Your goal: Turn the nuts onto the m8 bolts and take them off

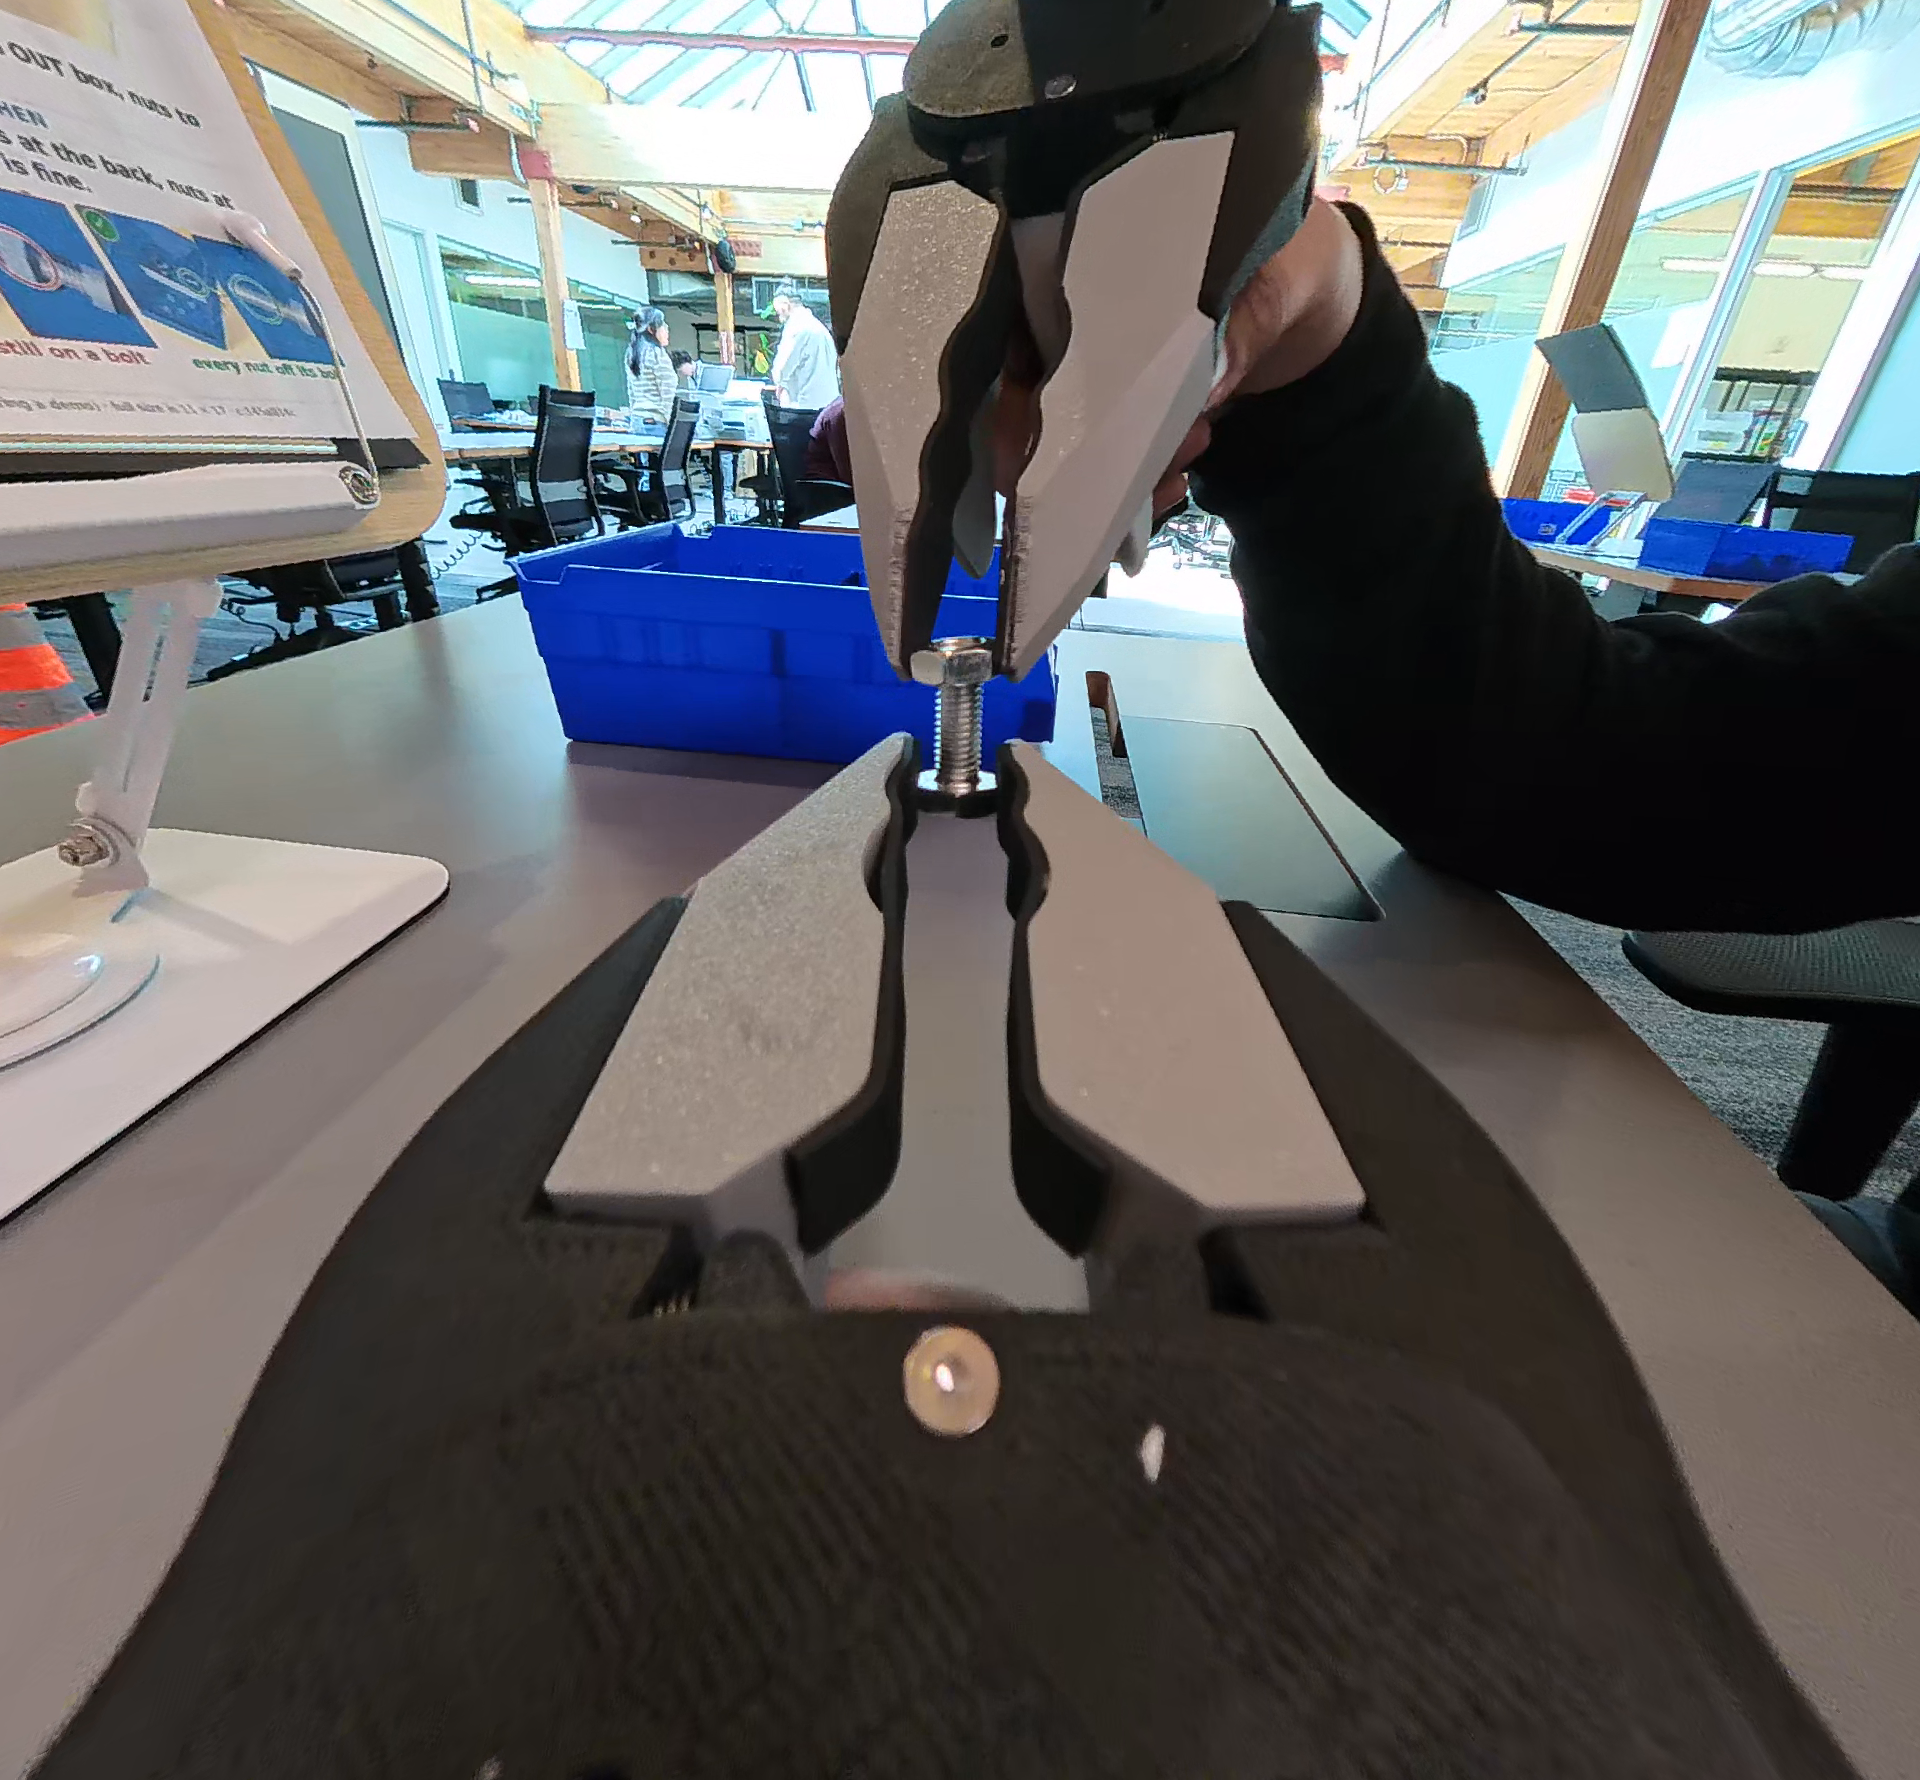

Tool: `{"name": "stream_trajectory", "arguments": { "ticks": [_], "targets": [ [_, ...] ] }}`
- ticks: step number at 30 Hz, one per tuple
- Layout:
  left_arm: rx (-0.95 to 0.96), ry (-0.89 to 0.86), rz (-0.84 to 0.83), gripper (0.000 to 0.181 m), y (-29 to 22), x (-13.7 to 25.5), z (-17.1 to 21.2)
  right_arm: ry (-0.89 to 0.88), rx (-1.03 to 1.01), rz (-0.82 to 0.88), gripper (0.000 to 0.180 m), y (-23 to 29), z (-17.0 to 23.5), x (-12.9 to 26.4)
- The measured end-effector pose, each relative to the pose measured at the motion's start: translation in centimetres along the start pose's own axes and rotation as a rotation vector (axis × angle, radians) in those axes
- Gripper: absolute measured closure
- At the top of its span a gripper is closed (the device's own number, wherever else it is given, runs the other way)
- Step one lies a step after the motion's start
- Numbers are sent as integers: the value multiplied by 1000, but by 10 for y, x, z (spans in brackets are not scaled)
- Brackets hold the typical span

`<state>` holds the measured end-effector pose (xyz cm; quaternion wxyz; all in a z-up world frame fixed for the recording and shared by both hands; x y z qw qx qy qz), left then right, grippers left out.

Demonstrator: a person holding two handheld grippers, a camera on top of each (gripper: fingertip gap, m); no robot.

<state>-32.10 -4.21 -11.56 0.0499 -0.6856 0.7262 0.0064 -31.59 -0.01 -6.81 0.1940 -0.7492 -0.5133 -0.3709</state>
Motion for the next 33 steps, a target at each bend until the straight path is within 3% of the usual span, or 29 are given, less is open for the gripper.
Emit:
{"name": "stream_trajectory", "arguments": {
  "ticks": [33],
  "targets": [
    [17,-10,5,169,1,1,-1,-23,9,-9,169,0,-1,4]
  ]
}}
Point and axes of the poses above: each gripper's, where its closed fingertips meet, x back along the fingers, z out of its underside, y = z × x across the jaws, the point moved 4 cm from there along x, back along the fingers, and after that the axes turned 3 degrees about y, right-handed, at the moved point
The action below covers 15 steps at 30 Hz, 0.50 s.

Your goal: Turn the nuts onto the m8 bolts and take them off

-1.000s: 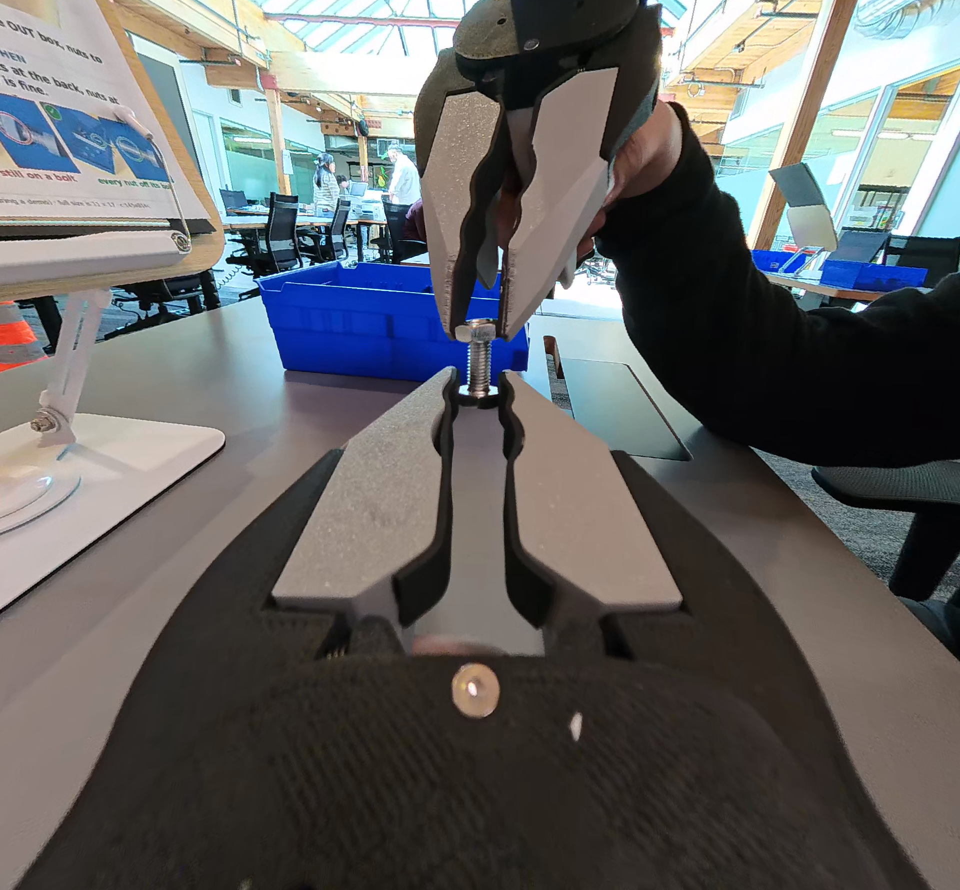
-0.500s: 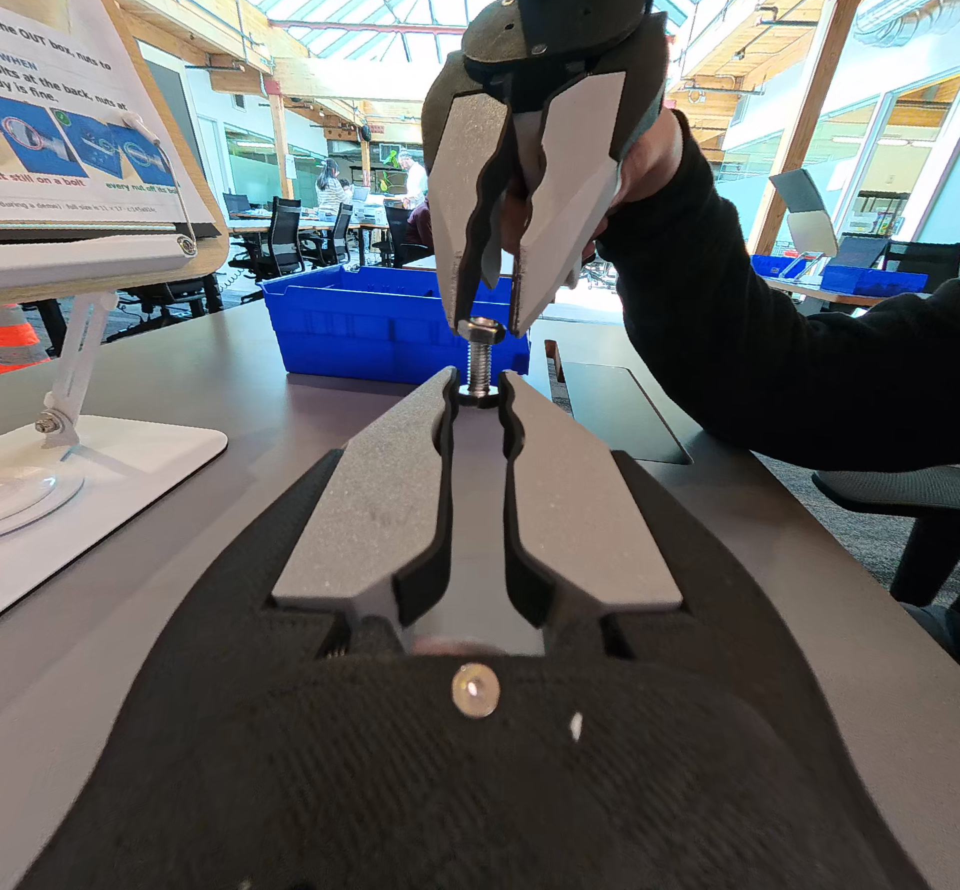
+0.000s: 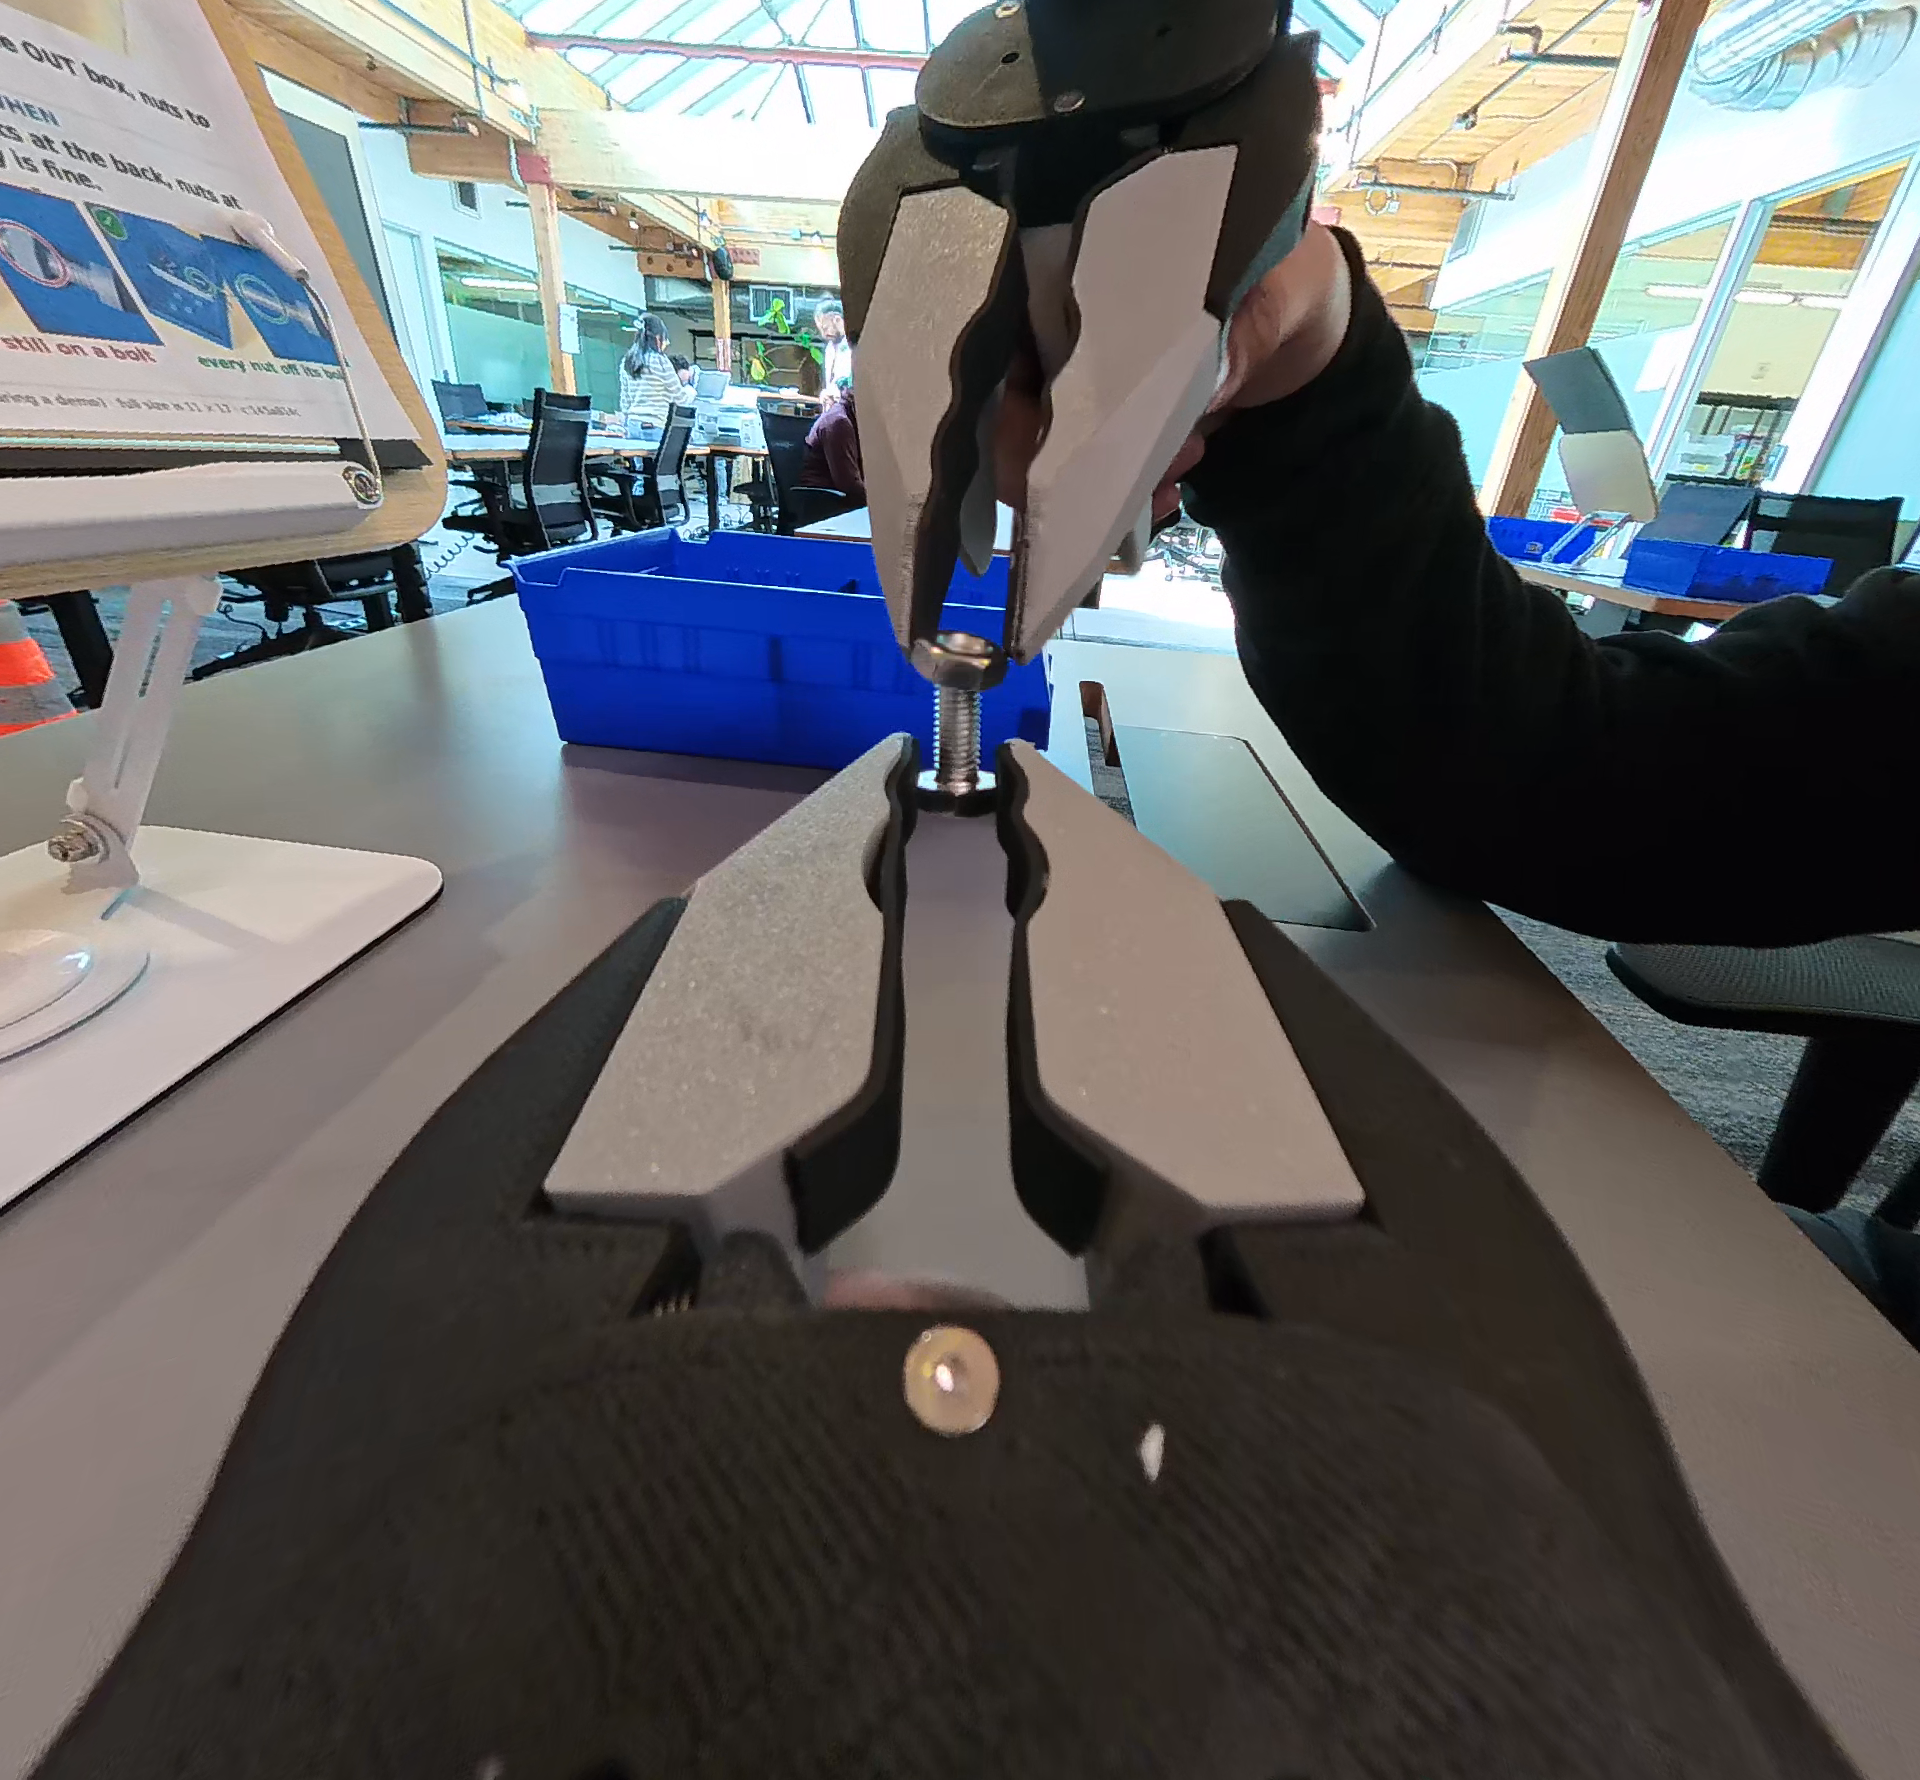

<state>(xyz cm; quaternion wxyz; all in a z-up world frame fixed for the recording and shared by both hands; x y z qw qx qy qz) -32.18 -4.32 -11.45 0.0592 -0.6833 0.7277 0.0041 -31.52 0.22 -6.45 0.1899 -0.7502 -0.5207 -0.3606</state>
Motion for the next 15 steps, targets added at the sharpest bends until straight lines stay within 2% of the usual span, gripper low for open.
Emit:
{"name": "stream_trajectory", "arguments": {
  "ticks": [15],
  "targets": [
    [-1,-3,-1,169,0,1,-1,-5,-5,-13,172,-2,3,3]
  ]
}}
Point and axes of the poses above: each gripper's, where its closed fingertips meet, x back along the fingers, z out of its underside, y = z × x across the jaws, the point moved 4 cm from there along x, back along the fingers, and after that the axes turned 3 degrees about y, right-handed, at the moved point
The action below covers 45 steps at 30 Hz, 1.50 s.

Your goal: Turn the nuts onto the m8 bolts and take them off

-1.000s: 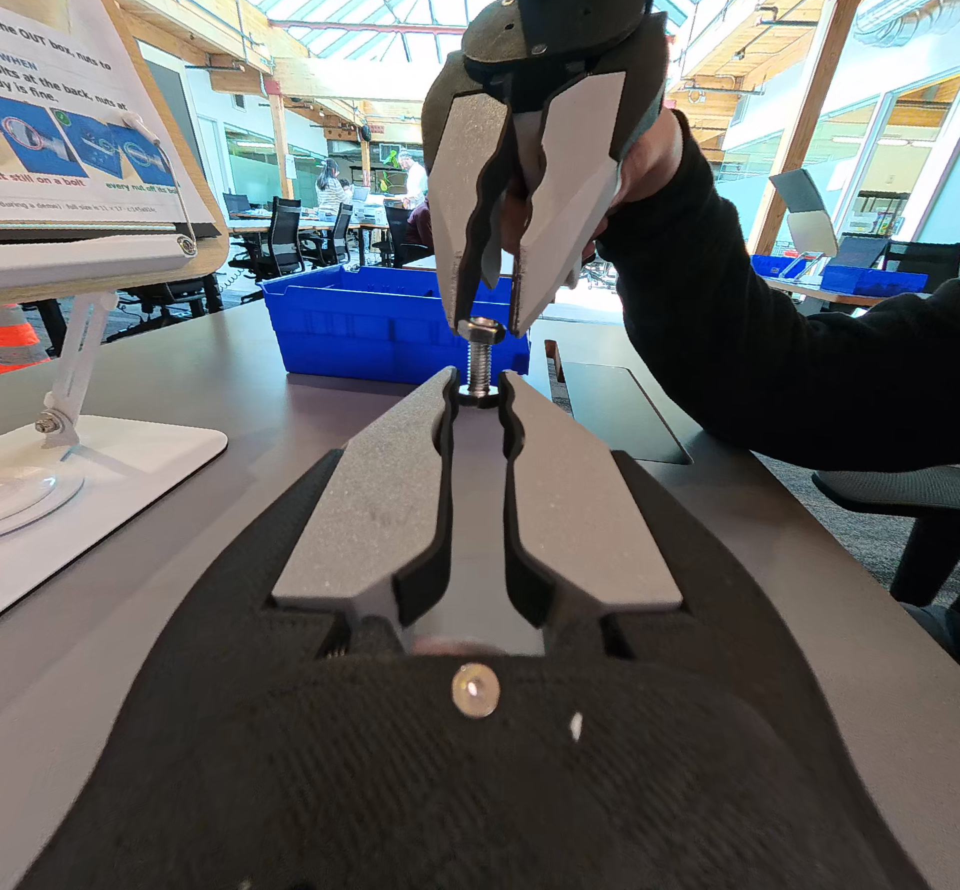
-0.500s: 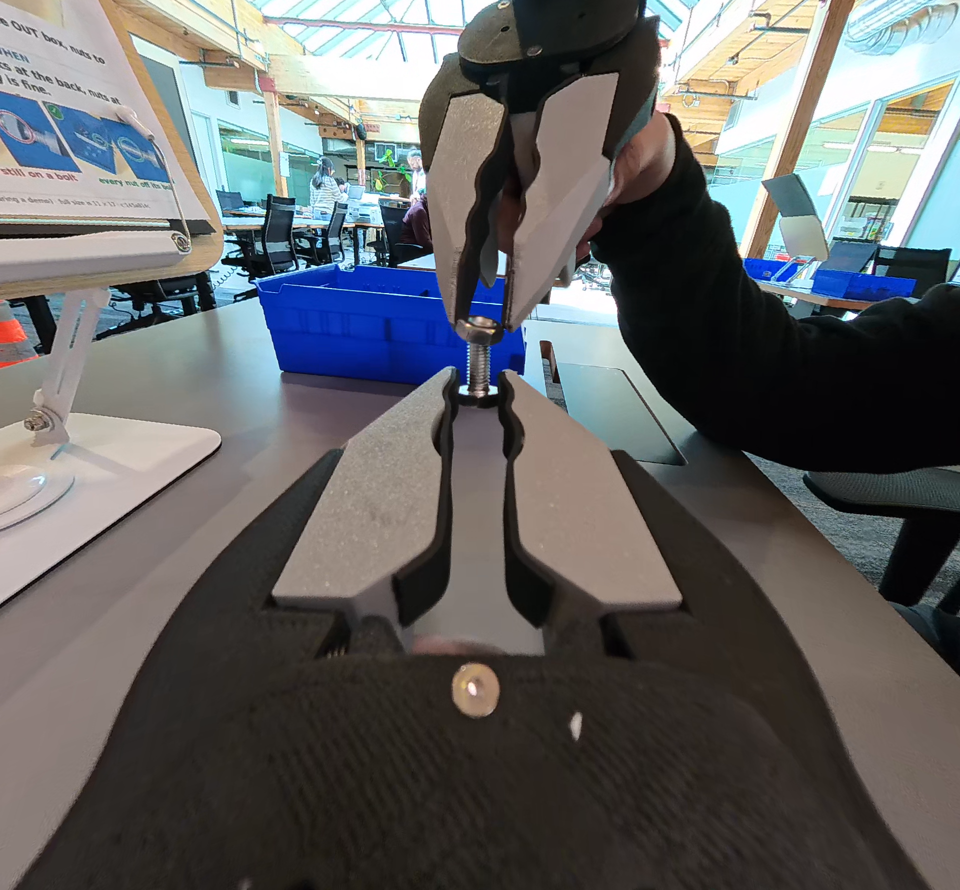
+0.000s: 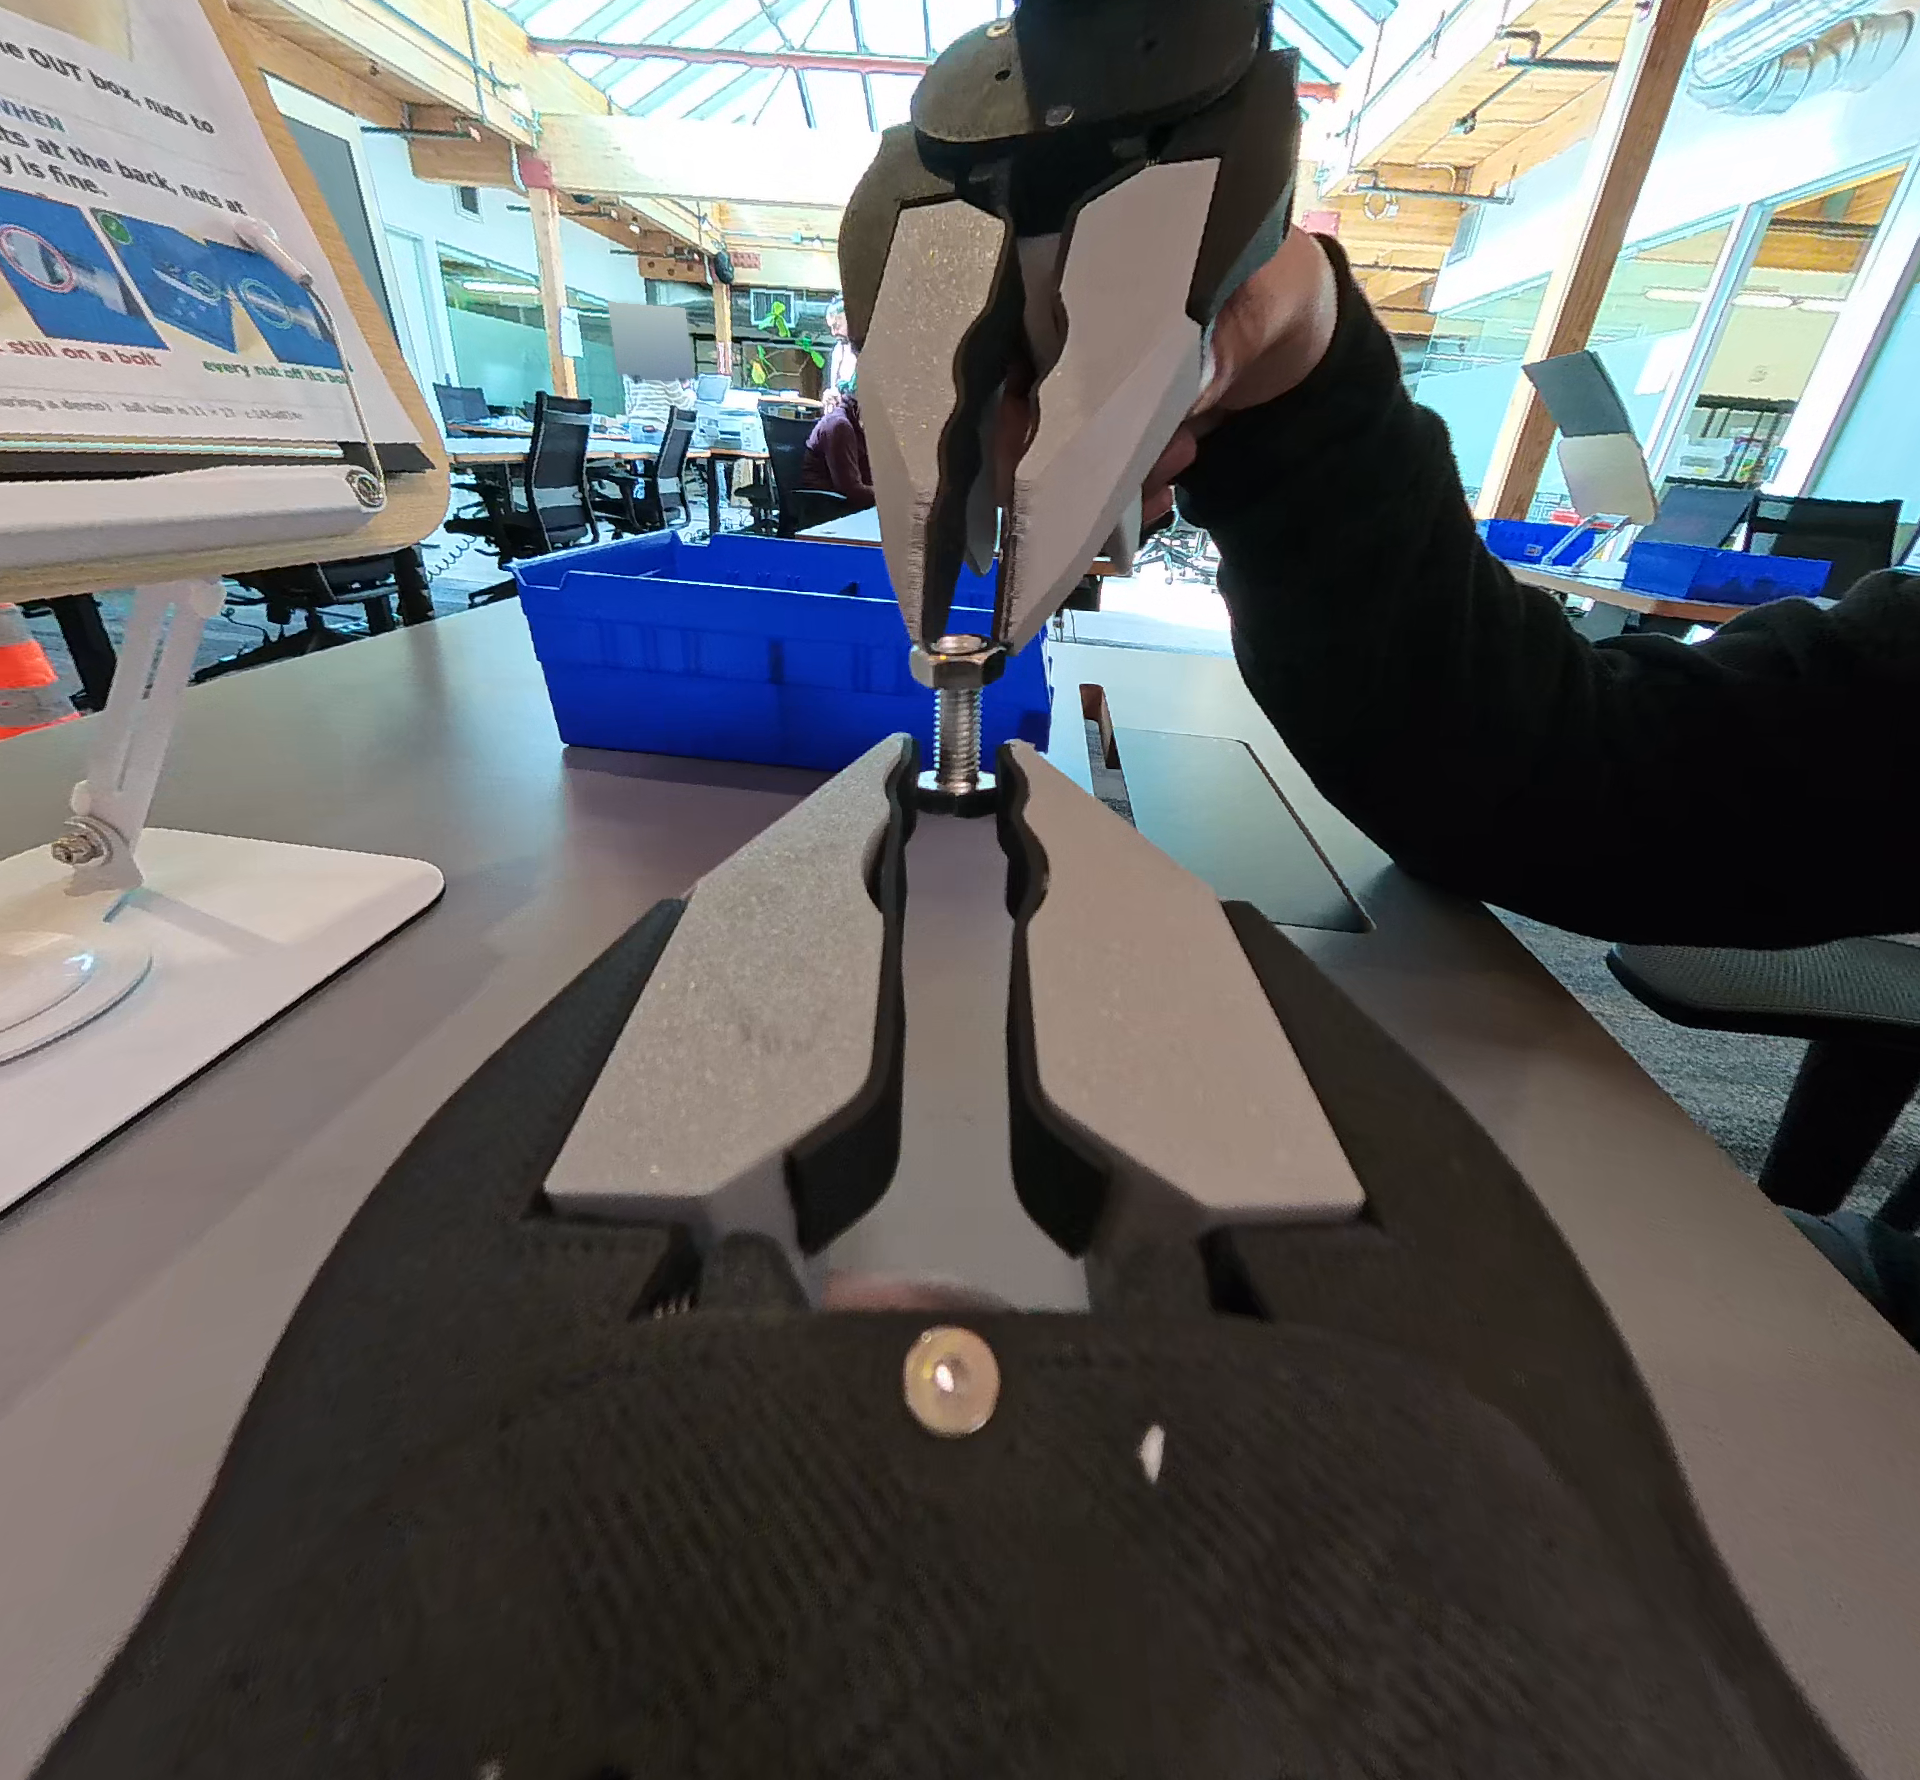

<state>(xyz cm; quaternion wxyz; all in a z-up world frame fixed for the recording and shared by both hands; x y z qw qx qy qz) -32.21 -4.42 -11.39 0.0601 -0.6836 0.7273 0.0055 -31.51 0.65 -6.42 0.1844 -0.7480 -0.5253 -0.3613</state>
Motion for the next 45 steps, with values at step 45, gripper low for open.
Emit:
{"name": "stream_trajectory", "arguments": {
  "ticks": [45],
  "targets": [
    [57,-68,167,168,-19,4,-10,-233,198,-258,158,12,-10,-1]
  ]
}}
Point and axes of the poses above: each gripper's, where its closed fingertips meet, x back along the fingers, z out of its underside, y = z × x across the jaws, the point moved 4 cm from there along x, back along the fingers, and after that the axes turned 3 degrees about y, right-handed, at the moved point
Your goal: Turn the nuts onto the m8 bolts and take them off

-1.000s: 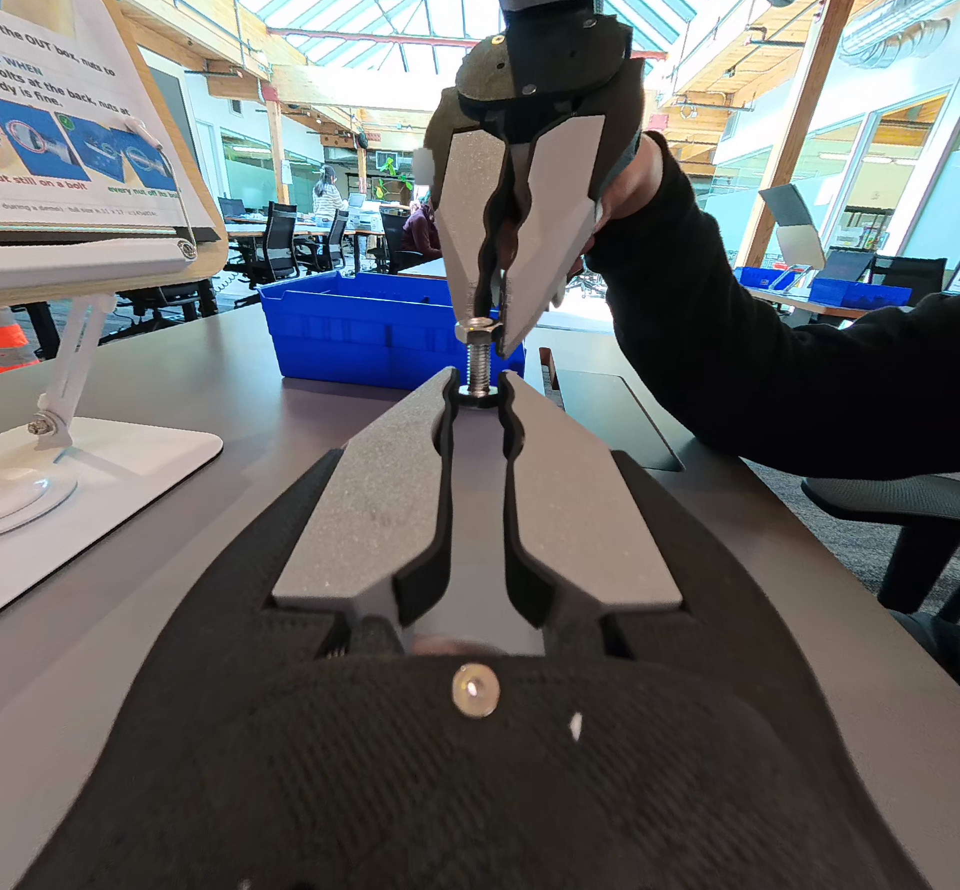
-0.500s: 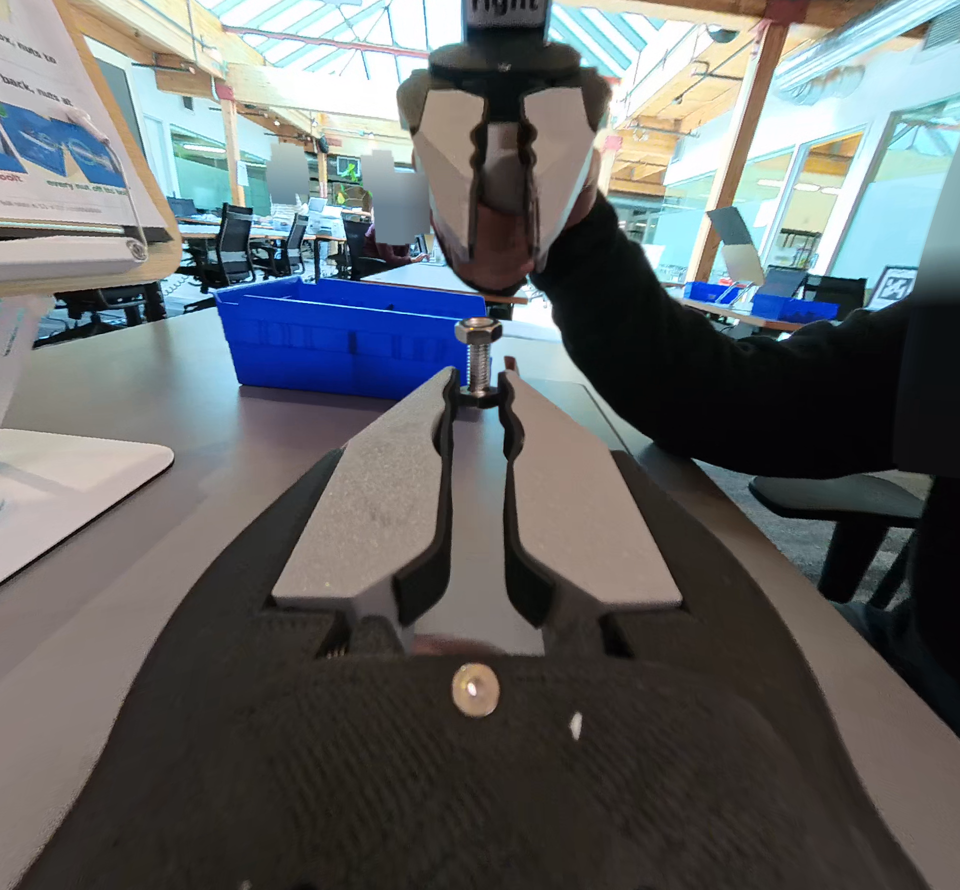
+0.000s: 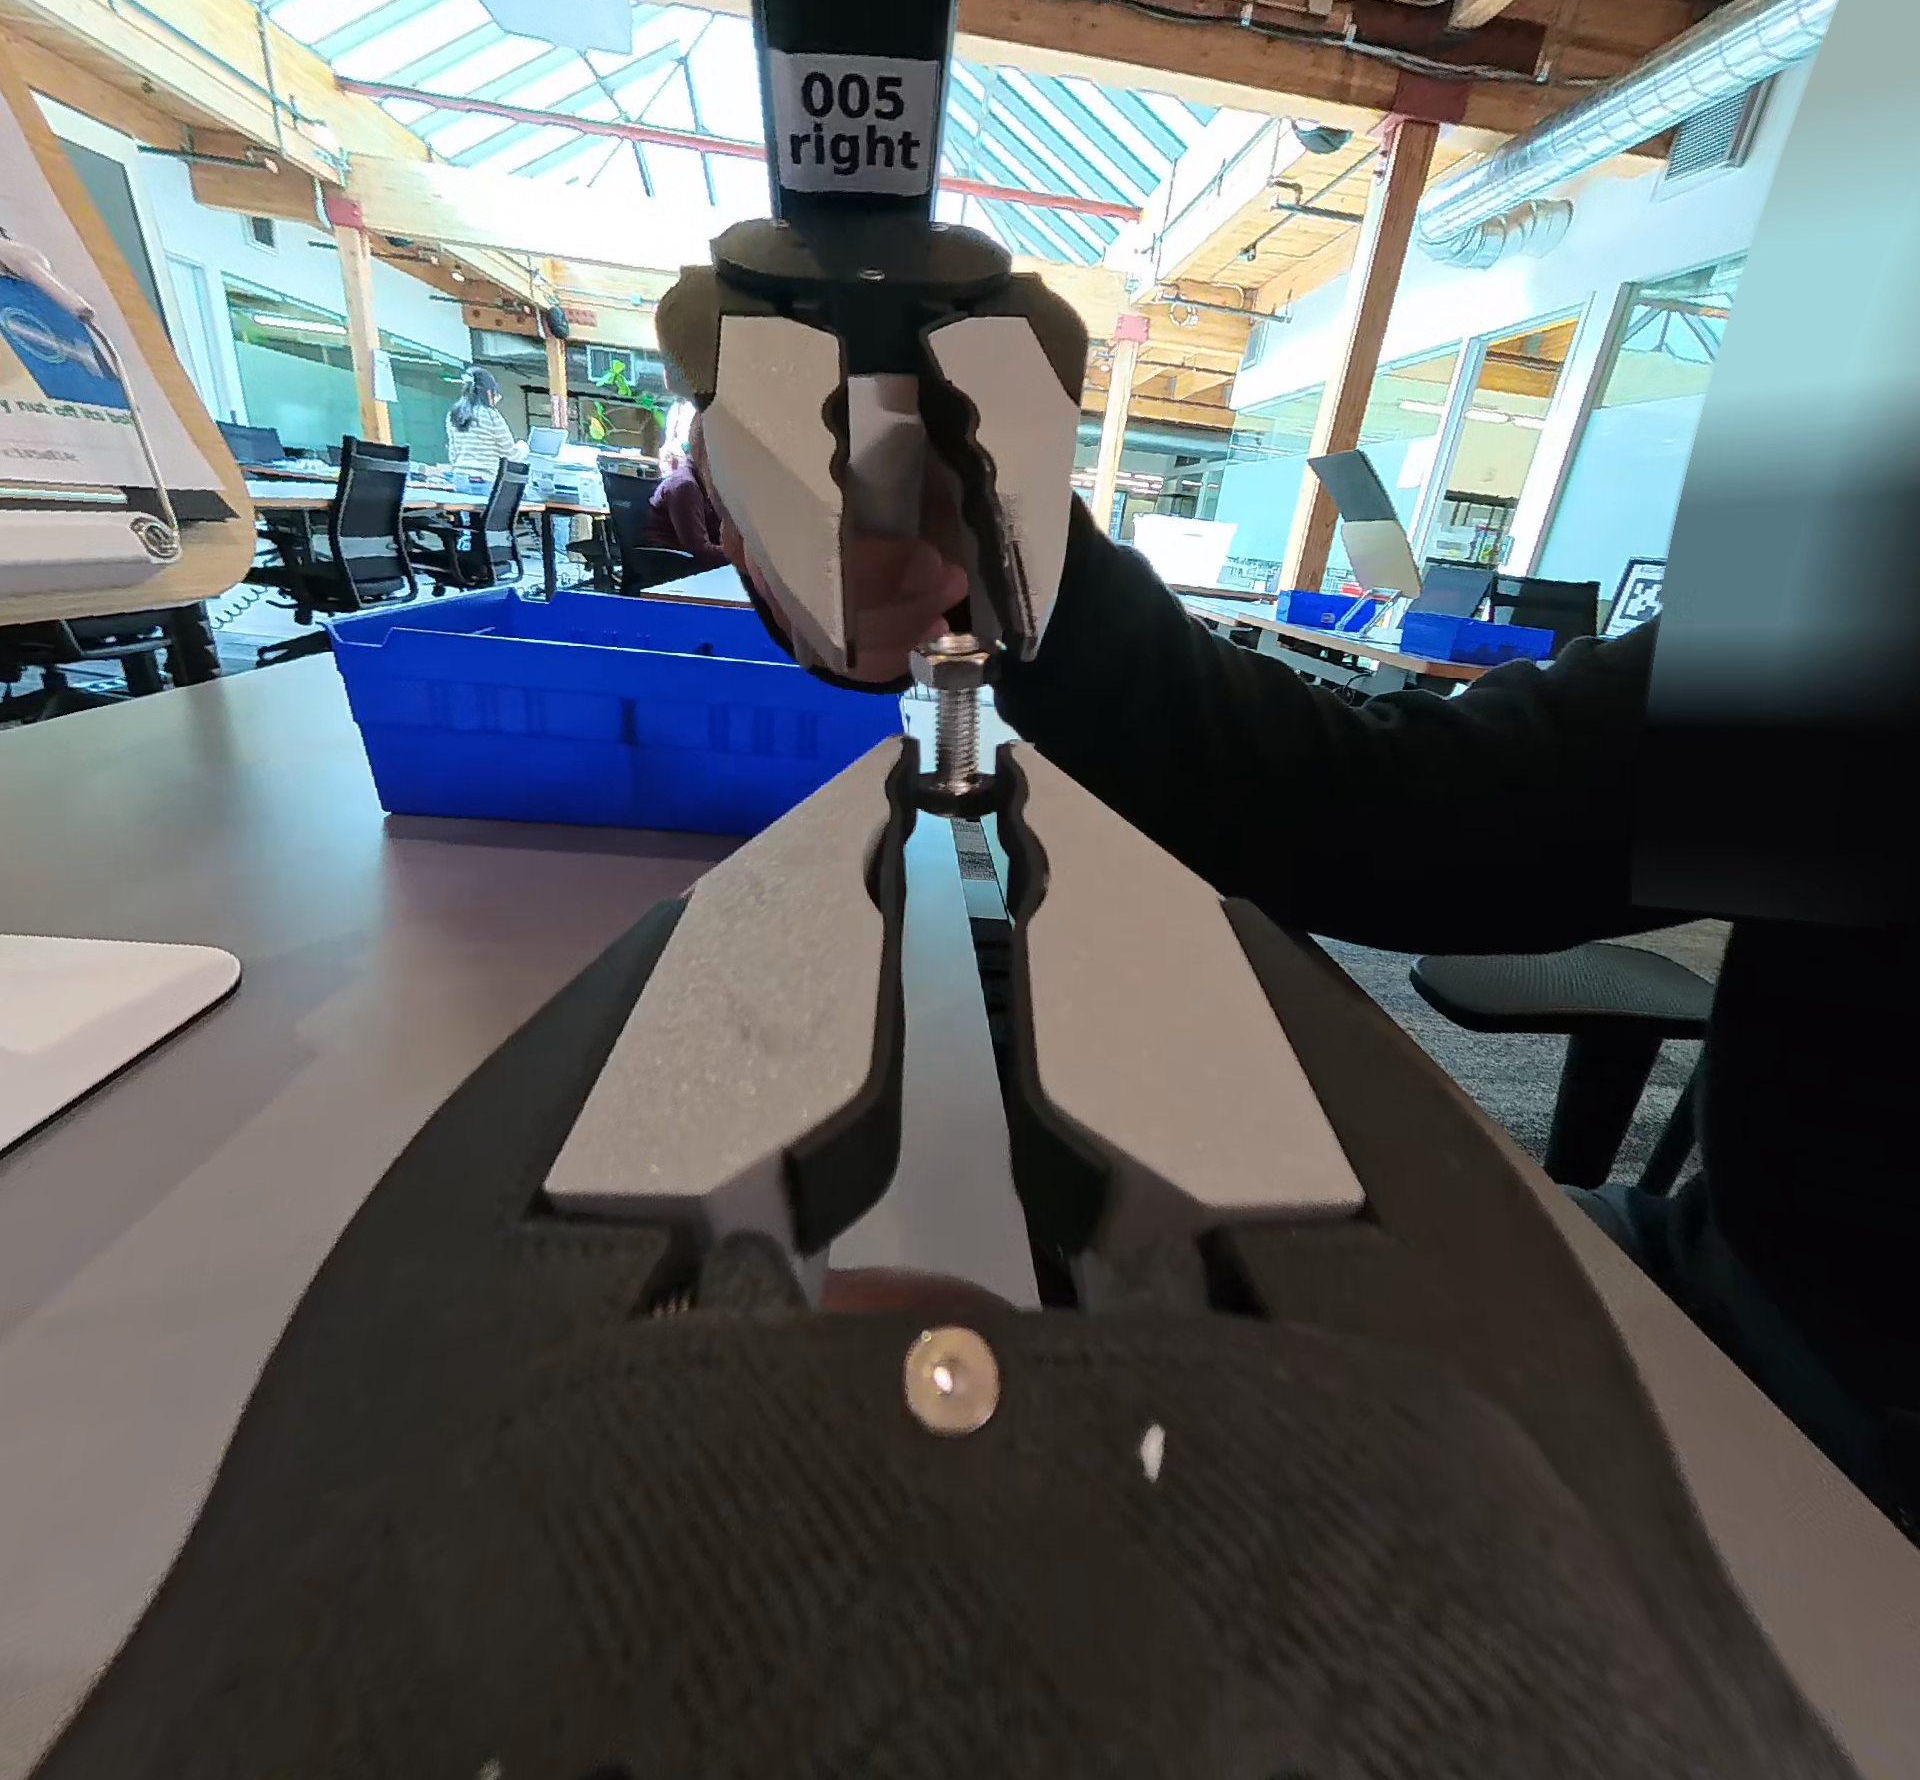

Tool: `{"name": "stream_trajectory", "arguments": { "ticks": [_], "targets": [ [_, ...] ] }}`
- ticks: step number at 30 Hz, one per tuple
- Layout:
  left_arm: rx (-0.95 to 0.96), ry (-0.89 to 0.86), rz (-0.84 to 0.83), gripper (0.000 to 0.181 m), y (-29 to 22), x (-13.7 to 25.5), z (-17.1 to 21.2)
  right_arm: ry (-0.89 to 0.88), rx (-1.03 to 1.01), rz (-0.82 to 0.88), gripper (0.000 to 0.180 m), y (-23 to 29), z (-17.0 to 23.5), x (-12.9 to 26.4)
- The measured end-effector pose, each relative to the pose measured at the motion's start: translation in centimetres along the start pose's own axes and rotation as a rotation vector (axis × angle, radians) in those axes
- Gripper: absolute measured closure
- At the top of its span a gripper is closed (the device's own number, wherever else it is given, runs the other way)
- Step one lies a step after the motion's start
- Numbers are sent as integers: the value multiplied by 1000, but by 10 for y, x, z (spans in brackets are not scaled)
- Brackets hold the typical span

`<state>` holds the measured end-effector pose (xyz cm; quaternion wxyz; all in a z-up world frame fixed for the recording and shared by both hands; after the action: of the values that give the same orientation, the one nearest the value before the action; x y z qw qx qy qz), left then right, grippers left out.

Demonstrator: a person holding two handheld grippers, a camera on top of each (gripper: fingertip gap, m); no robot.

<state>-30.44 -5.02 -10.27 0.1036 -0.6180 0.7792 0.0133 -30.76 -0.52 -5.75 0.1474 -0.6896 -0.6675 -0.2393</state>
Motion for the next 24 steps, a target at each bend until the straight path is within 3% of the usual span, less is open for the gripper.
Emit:
{"name": "stream_trajectory", "arguments": {
  "ticks": [12,24],
  "targets": [
    [10,-32,-10,168,1,2,-5,-28,-22,-52,167,0,0,-2],
    [16,-75,-179,169,18,6,-16,-55,-9,128,168,-16,-10,1]
  ]
}}
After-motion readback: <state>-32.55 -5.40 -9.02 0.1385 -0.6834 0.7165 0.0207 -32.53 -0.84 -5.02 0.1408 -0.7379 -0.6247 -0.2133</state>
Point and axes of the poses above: each gripper's, where its closed fingertips meet, x back along the fingers, z out of its underside, y = z × x across the jaws, the point moved 4 cm from there along x, back along the fingers, and after that the axes turned 3 degrees about y, right-handed, at the moved point
